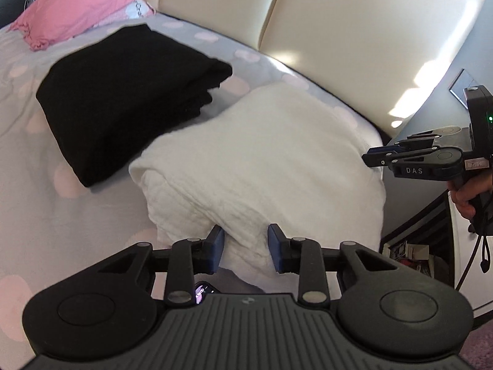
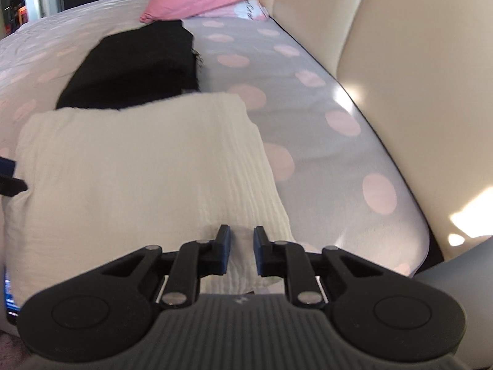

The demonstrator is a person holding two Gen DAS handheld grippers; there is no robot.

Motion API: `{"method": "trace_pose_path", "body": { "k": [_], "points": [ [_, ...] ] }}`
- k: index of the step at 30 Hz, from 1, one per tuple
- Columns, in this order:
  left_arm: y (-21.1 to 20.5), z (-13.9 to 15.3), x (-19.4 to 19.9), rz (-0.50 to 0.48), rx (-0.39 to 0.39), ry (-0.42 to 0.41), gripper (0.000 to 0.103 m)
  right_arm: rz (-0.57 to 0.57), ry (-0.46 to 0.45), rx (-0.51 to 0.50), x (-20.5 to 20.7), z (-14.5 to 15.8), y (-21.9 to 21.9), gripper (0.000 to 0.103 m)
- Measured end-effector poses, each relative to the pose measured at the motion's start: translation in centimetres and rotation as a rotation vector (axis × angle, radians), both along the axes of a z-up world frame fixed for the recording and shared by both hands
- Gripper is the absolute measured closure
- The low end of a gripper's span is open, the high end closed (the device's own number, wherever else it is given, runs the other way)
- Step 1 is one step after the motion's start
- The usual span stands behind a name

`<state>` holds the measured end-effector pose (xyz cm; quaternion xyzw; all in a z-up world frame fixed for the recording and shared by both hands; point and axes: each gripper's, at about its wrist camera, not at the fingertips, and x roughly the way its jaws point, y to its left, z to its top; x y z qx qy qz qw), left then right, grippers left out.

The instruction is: Fold clothes

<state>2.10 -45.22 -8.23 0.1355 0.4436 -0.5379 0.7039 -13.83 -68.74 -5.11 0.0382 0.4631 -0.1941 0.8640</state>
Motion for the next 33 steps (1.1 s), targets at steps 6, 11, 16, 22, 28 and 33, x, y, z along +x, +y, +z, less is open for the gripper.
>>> {"method": "trace_pose_path", "body": {
  "k": [6, 11, 16, 22, 28, 33],
  "points": [
    [-0.7, -2.5, 1.0, 0.013, 0.035, 0.065, 0.072, -0.040, -0.007, 0.073, -0.2, -2.1, -1.5, 0.084],
    [-0.8, -2.6, 0.8, 0.014, 0.033, 0.052, 0.071, -0.083, -0.016, 0.126, -0.3, -2.8, -2.5, 0.084],
    [0.6, -0.5, 0.5, 0.033, 0.009, 0.042, 0.071, -0.076, -0.060, 0.094, -0.3, -0.4, -0.3, 0.083],
    [5.0, 4.8, -0.3, 0.042, -0.095, -0.039, 0.070, -0.021, -0.180, 0.035, -0.7, 5.1, 4.2, 0.065],
    [11.8, 11.4, -2.4, 0.088, -0.246, -0.208, 0.048, 0.108, -0.339, 0.013, -0.7, 10.9, 10.6, 0.045],
    [17.8, 15.2, -3.8, 0.164, -0.308, -0.373, 0.032, 0.324, -0.412, -0.018, 0.6, 14.2, 19.0, 0.025]
  ]
}}
